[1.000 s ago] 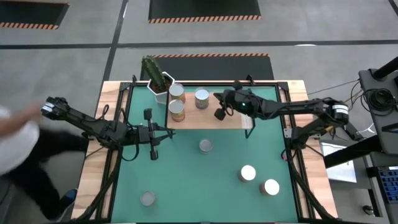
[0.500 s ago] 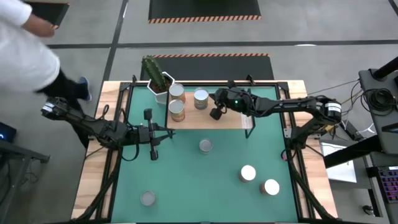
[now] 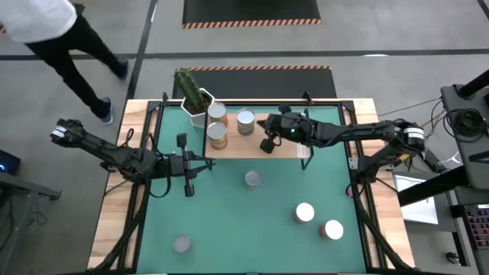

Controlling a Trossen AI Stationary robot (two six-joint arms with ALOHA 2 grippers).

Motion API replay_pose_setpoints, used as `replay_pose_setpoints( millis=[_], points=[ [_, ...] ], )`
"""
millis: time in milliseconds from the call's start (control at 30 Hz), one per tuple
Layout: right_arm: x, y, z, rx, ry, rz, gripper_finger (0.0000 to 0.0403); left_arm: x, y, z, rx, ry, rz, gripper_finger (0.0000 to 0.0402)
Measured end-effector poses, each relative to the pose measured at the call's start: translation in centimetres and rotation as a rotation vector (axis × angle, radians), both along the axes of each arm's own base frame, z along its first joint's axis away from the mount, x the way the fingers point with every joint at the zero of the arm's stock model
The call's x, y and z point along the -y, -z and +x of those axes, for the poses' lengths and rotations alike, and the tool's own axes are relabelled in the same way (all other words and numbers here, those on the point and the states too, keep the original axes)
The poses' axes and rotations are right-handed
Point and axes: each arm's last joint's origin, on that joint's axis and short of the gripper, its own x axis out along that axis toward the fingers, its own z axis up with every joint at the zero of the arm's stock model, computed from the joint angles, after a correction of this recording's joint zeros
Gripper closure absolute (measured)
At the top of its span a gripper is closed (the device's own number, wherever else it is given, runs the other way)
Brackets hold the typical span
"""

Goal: Pick and place cans onto a shelf
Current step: Put the canned peas on the shelf

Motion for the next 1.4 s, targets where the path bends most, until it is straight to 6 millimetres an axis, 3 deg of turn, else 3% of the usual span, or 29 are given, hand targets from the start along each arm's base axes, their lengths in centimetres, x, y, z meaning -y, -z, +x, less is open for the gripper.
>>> replay_pose_setpoints(
  millis=[133,267,500,933,1133,1400],
  points=[
    [-0.1,-2.2,-1.5,0.050,0.051,-0.045,0.0394,0.0,0.0,0.0,0.000,0.000,0.000,0.0364],
    [-0.2,-5.2,-2.3,0.122,-0.049,-0.011,0.0394,0.0,0.0,0.0,0.002,0.000,0.006,0.0364],
    [0.4,-7.7,-0.2,0.104,-0.156,-0.013,0.0394,0.0,-0.1,0.0,0.004,0.000,0.009,0.0364],
    [3.4,-6.3,5.6,-0.114,-0.177,-0.058,0.0394,0.0,-0.1,0.0,0.004,0.000,0.009,0.0364],
    [4.9,-6.2,6.3,-0.168,-0.145,-0.045,0.0394,0.0,-0.1,0.0,0.004,0.000,0.009,0.0364],
    [5.2,-6.2,6.1,-0.192,-0.094,-0.056,0.0394,0.0,-0.1,0.0,0.004,0.000,0.009,0.0364]
  ],
)
